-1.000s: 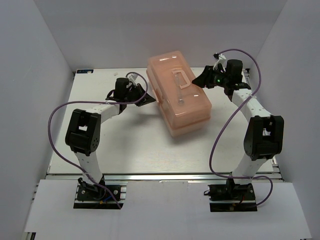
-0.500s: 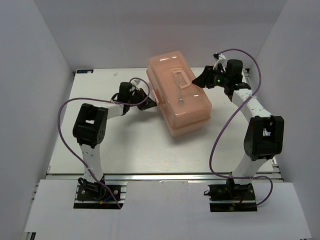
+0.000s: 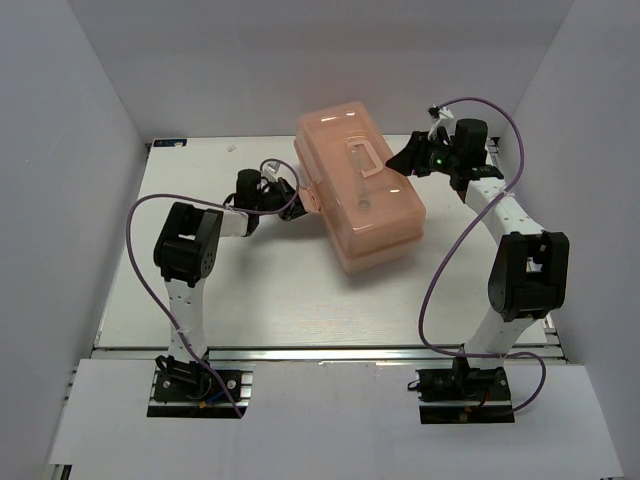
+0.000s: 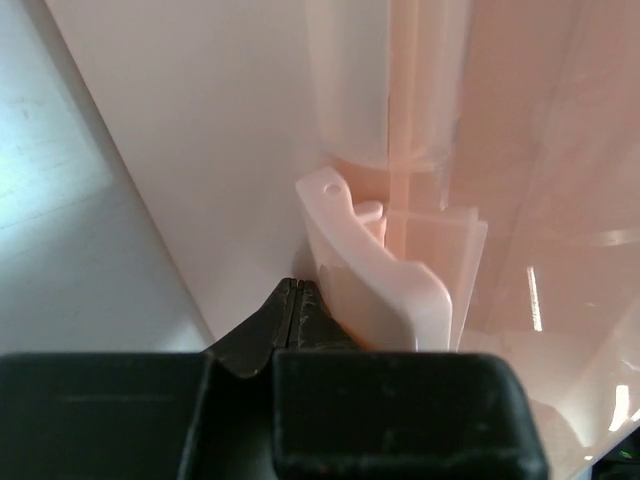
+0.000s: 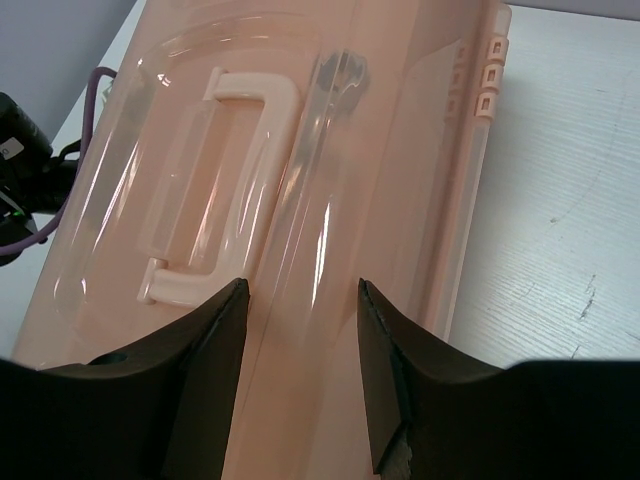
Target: Sort the tools into containers
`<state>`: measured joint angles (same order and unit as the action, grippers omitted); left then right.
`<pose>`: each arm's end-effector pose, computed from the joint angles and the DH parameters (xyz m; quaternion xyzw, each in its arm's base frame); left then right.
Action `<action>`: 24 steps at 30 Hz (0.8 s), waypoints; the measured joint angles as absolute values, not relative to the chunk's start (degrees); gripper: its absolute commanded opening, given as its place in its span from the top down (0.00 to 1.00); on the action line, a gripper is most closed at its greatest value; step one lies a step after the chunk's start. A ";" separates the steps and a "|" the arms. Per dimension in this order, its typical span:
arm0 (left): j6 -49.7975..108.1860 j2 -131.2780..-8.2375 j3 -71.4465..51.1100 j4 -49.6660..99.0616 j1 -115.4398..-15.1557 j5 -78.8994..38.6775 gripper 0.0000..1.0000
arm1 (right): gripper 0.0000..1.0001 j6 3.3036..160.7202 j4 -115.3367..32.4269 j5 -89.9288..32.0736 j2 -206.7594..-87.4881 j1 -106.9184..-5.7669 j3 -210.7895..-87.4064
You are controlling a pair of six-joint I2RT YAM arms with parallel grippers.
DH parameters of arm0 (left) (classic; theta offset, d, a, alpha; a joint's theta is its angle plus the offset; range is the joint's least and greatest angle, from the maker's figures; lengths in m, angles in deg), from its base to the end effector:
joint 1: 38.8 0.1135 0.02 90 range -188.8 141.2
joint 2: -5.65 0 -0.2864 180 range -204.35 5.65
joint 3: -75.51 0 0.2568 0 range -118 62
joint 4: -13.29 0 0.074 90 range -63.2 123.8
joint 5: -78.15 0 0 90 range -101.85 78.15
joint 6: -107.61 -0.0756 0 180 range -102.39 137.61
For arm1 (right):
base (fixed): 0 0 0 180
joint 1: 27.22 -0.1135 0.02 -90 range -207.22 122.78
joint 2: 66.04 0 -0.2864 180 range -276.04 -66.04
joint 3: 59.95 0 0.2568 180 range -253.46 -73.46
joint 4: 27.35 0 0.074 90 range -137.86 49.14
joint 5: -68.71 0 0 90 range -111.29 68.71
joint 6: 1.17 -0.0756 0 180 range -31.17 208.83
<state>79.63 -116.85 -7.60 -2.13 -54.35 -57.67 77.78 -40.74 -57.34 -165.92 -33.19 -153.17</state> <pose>0.4557 -0.1831 0.1406 -0.1098 0.7934 -0.5688 0.1867 0.4441 0.0912 0.3195 -0.1427 0.7863 0.3314 0.5016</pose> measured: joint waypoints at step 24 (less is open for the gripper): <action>92.31 -116.17 -0.65 -13.80 -54.28 -61.37 1.00 | 0.62 79.40 -41.11 -57.10 -165.85 -33.61 -153.17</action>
<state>92.31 -116.17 -0.65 -13.80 -54.28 -61.37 79.40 -41.11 -57.10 -165.85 -33.61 -153.17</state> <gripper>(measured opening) 0.075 0.503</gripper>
